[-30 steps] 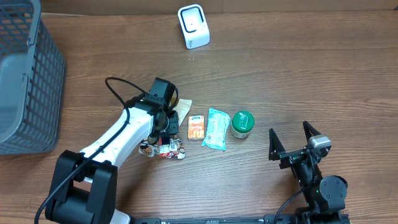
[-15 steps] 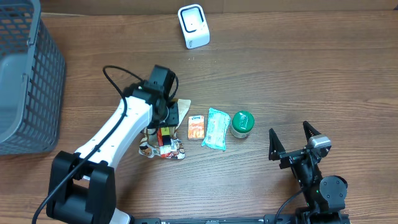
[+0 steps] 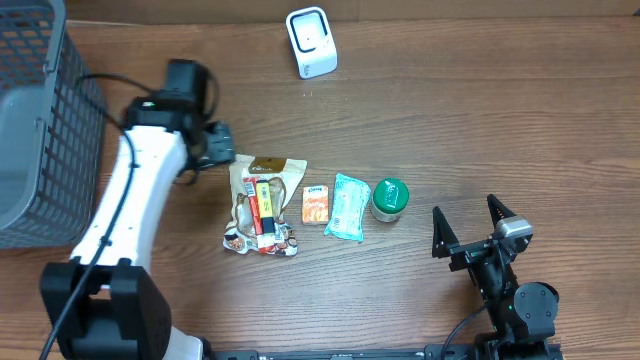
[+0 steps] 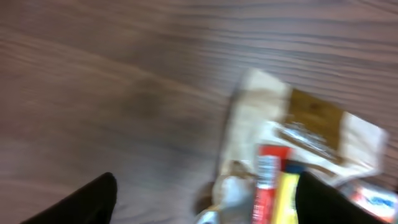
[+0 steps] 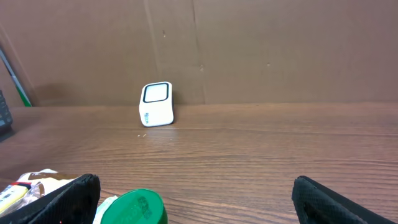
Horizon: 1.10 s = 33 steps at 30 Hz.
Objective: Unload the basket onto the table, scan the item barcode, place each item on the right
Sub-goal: 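Open the left gripper and retract it toward the basket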
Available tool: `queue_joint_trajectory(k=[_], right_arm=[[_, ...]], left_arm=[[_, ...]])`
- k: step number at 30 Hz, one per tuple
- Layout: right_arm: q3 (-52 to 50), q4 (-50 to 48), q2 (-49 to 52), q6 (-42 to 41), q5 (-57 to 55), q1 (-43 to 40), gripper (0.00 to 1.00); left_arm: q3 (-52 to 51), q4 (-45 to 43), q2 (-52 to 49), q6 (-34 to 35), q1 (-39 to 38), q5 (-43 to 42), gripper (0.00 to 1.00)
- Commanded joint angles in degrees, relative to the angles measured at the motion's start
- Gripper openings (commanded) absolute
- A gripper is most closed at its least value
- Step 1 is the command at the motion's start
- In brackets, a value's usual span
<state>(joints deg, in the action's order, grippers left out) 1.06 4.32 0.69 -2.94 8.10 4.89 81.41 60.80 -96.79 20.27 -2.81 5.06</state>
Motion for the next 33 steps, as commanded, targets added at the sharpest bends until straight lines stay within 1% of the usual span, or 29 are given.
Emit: queue_joint_trajectory(k=[1, 3, 4, 8, 11, 33], right_arm=[[-0.61, -0.31, -0.52, 0.37, -0.5, -0.24, 1.0], [-0.61, -0.31, -0.52, 0.39, -0.5, -0.24, 1.0], [-0.61, -0.31, -0.52, 0.37, -0.5, -0.24, 1.0], [-0.61, -0.31, -0.52, 0.37, -0.5, -0.24, 1.0], [-0.61, -0.31, -0.5, 0.37, -0.5, -0.24, 1.0], [-0.61, -0.61, -0.52, 0.37, -0.48, -0.24, 1.0]], left_arm=[[0.85, 1.01, -0.48, -3.65, 5.77, 1.55, 0.88], [0.83, 1.4, -0.48, -3.69, 8.07, 1.55, 0.98], [0.83, 1.55, -0.5, -4.28, 9.16, 1.55, 1.0], [0.83, 1.64, -0.5, -4.87, 12.37, 0.87, 1.0], [0.81, 1.64, -0.5, -4.9, 13.42, 1.11, 1.0], [0.83, 1.7, -0.5, -4.87, 13.51, 1.09, 1.0]])
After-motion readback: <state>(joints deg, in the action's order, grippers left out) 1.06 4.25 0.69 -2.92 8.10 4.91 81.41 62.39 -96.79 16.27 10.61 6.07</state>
